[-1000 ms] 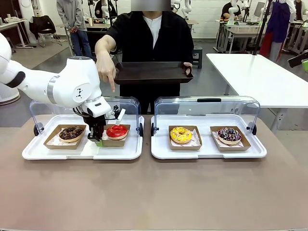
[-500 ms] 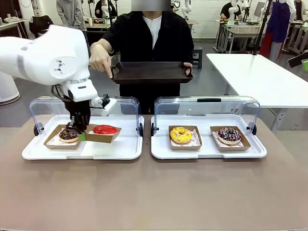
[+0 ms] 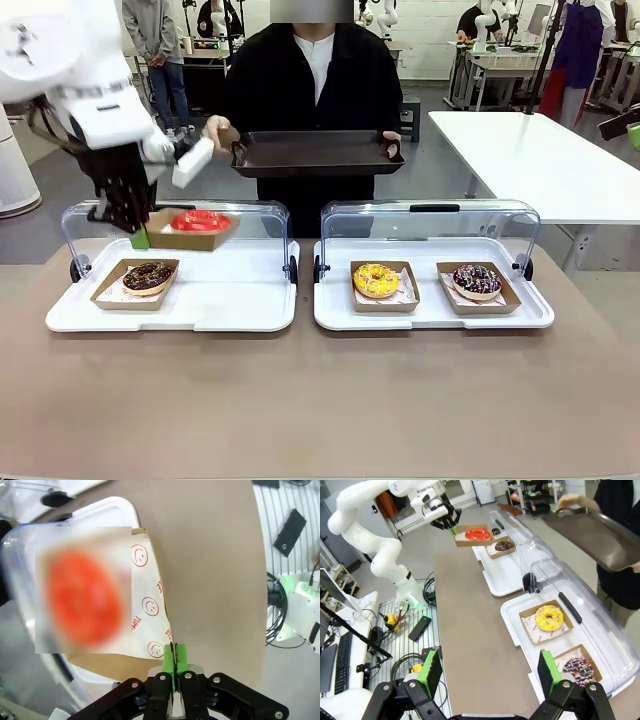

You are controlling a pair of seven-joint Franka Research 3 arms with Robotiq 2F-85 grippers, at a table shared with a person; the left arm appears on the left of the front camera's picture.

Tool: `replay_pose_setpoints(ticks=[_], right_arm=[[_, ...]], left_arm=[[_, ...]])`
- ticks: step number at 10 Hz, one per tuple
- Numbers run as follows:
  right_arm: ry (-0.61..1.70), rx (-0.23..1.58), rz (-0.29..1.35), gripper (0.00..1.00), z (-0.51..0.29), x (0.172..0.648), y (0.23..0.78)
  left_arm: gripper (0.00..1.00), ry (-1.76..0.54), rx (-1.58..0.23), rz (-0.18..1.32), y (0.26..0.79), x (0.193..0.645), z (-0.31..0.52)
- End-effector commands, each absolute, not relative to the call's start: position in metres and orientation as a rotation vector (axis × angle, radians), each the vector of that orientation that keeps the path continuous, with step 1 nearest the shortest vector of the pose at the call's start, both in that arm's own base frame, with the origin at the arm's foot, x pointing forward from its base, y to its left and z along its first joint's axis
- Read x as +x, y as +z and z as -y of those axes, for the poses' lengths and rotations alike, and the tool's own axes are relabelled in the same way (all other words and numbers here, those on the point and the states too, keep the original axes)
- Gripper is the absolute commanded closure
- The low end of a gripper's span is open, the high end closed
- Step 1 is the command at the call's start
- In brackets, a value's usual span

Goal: Provide the desired donut to the person.
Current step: Pick up and lift the Paper togo box containing the Donut pointed at by the person.

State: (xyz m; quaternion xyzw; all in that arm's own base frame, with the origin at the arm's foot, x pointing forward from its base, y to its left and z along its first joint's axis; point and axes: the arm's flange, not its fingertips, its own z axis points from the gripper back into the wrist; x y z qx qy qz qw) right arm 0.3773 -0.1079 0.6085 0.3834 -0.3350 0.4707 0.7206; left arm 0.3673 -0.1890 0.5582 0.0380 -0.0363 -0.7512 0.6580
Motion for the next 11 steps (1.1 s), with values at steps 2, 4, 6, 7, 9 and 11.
replay_pose_setpoints(ticks=[2, 4, 6, 7, 9, 11], right_arm=[[1.047, 0.857, 0.75, 0.0, 0.108, 0.377, 0.609], [1.047, 0.857, 0.75, 0.0, 0.108, 0.377, 0.609], [1.047, 0.857, 0.75, 0.0, 0.108, 0.377, 0.609], [1.047, 0.857, 0.75, 0.0, 0.108, 0.377, 0.609], [1.047, 0.857, 0.75, 0.0, 0.108, 0.377, 0.609], [1.047, 0.857, 0.75, 0.0, 0.108, 0.377, 0.609]], left_arm=[[1.0, -1.616, 0.069, 0.155, 0.609, 0.389, 0.199], [1.0, -1.56, 0.065, 0.189, 0.622, 0.423, 0.207], [1.0, -1.548, 0.016, 0.185, 0.619, 0.445, 0.207], [1.0, -1.555, 0.023, 0.183, 0.617, 0.445, 0.205], [1.0, -1.572, 0.055, 0.174, 0.616, 0.437, 0.204], [1.0, -1.572, 0.055, 0.174, 0.616, 0.437, 0.204]])
